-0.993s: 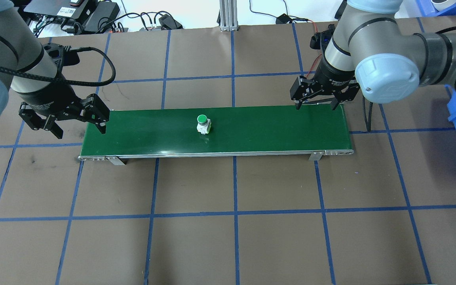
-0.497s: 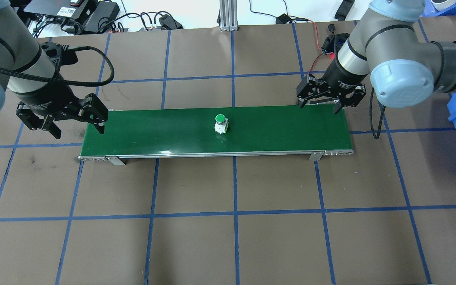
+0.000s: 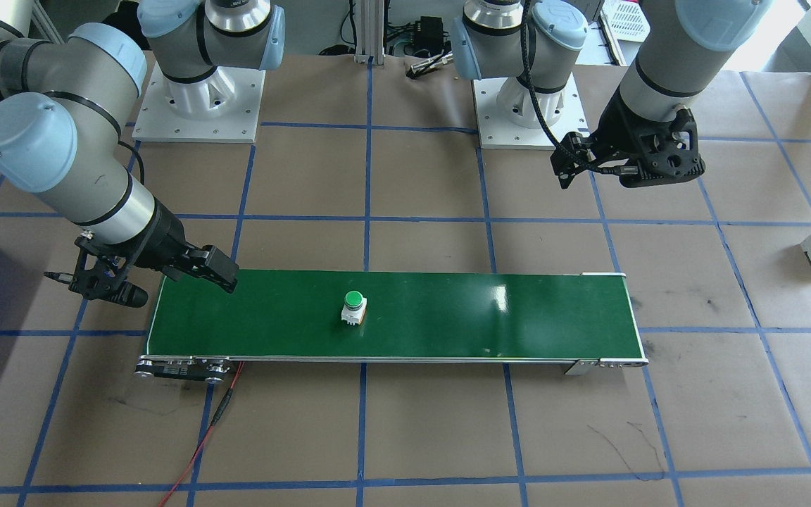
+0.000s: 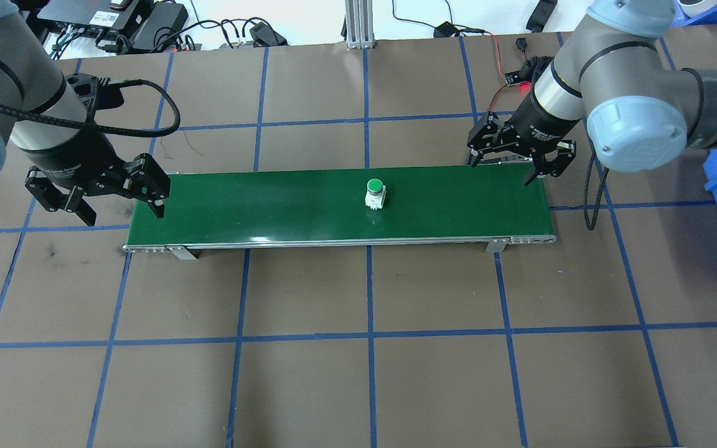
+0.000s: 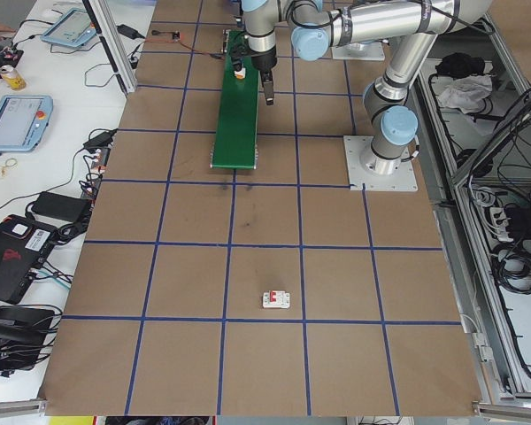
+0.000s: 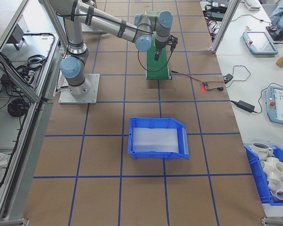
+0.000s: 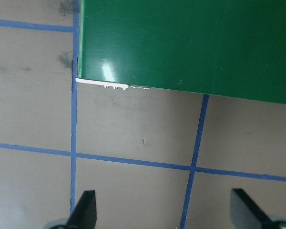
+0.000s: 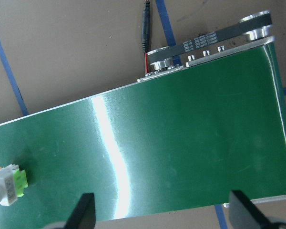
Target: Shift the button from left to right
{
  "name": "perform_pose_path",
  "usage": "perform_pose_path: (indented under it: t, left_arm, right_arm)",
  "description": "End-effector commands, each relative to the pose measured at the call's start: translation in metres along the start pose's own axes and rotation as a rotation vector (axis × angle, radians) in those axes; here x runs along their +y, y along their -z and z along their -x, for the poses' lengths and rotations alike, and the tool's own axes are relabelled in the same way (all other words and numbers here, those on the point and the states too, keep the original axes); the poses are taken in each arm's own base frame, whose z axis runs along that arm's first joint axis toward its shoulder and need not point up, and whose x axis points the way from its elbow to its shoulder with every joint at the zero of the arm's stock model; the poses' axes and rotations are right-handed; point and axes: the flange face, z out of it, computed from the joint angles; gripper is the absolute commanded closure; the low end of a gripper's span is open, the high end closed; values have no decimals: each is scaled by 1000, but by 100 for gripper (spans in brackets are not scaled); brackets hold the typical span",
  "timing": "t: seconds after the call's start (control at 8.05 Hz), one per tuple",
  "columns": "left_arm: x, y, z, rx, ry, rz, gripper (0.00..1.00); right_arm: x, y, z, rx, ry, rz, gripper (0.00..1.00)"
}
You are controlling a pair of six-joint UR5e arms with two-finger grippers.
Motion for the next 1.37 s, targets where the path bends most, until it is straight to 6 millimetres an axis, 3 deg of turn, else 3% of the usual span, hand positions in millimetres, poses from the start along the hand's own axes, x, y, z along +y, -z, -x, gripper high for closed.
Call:
perform_pose_path:
  t: [0.0, 0.5, 1.24]
  left_arm:
    - [1, -1, 0, -1, 0, 8, 0]
    - [1, -2, 3, -27, 0, 10, 0]
    - [1, -1, 3, -30, -8, 7, 0]
  right_arm:
    - [4, -6, 8, 4, -14, 9, 0]
    - [11, -17, 32, -4, 42, -7, 0]
    - [-4, -42, 33, 2, -9, 1, 0]
